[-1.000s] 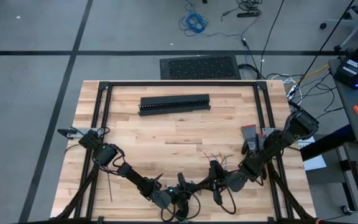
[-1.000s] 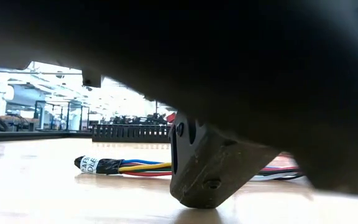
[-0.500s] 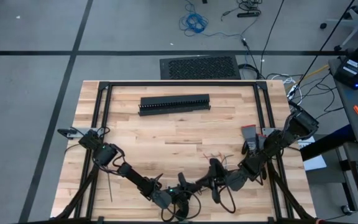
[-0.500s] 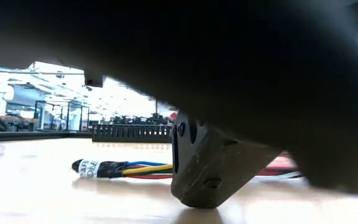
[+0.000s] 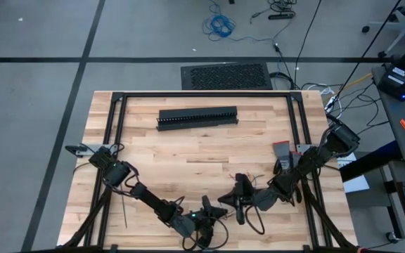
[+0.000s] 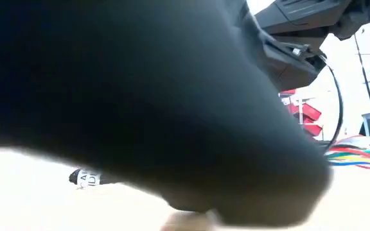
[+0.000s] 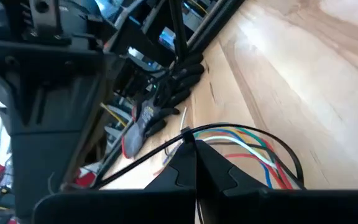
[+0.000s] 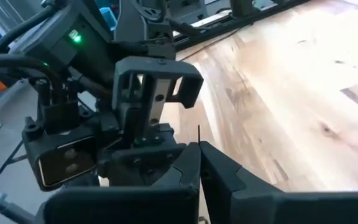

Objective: Ziptie cables
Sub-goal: Wrap the cable wires with the black zip tie

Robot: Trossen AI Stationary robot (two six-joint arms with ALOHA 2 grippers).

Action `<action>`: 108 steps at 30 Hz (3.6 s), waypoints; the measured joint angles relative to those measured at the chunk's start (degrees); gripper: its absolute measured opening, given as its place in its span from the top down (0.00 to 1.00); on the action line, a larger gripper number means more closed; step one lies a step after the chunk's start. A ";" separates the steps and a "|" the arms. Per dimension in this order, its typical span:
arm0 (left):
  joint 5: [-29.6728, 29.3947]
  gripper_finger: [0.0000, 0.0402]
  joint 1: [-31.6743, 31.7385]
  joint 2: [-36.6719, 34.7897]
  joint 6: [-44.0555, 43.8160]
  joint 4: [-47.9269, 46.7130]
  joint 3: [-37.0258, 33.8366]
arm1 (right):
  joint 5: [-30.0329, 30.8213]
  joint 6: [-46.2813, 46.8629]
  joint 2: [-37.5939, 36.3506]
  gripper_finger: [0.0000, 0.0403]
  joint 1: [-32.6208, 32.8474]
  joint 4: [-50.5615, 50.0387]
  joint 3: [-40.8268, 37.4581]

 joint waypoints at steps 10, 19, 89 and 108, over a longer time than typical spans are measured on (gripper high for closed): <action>-4.12 0.94 -0.11 -0.04 -7.42 -2.31 -0.07 | 0.39 3.53 -0.09 1.00 0.13 -5.21 0.02; -12.21 0.62 -0.31 -0.02 -6.47 -2.91 -0.04 | 2.82 4.43 -0.09 1.00 0.53 -6.21 0.02; -10.25 0.70 -4.70 -11.64 -61.35 -15.98 0.11 | 9.05 -10.01 -0.04 1.00 1.81 -2.25 0.02; -10.05 0.70 -1.22 -11.60 -65.82 -10.15 -5.61 | 6.78 -12.83 -0.02 1.00 2.87 1.00 0.00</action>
